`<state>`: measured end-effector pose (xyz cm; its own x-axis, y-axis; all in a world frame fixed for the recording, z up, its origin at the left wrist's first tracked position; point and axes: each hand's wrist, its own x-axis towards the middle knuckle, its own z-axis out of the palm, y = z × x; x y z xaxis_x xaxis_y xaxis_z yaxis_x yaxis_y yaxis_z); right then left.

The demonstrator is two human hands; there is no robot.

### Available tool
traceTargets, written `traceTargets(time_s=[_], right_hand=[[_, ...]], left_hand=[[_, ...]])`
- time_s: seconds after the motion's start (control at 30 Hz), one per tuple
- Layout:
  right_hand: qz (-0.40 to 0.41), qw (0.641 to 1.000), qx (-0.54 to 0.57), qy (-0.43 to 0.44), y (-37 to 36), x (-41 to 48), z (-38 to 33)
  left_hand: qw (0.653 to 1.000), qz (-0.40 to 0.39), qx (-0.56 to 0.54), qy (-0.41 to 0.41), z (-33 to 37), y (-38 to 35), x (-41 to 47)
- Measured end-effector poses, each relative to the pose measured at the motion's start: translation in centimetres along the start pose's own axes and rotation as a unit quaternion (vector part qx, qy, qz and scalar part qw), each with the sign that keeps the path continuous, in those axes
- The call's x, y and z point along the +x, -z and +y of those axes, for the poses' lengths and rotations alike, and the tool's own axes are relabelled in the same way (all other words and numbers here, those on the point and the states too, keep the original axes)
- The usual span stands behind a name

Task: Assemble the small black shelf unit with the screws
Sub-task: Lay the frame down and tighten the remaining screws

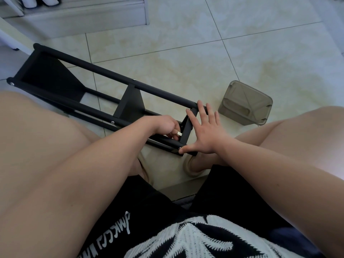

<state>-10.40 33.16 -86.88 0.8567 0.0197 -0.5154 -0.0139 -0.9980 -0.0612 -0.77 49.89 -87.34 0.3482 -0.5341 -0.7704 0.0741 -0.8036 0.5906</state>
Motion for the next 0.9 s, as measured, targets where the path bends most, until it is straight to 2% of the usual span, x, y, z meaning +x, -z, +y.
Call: traceTargets(time_s=[0.67,0.8,0.9], right_hand=[[-0.003,1.0,0.006,0.003,-0.1,0.2,0.3],[-0.026,1.0,0.007,-0.002,0.6,0.4,0.2],[-0.055,0.994,0.095,-0.017,2.0,0.8,0.0]], left_hand=[[0.994,-0.016,0.103,0.008,0.2,0.0,-0.1],[0.988,0.018,0.154,0.016,0.6,0.3,-0.8],[0.967,0.101,0.228,0.051,0.3,1.8,-1.7]])
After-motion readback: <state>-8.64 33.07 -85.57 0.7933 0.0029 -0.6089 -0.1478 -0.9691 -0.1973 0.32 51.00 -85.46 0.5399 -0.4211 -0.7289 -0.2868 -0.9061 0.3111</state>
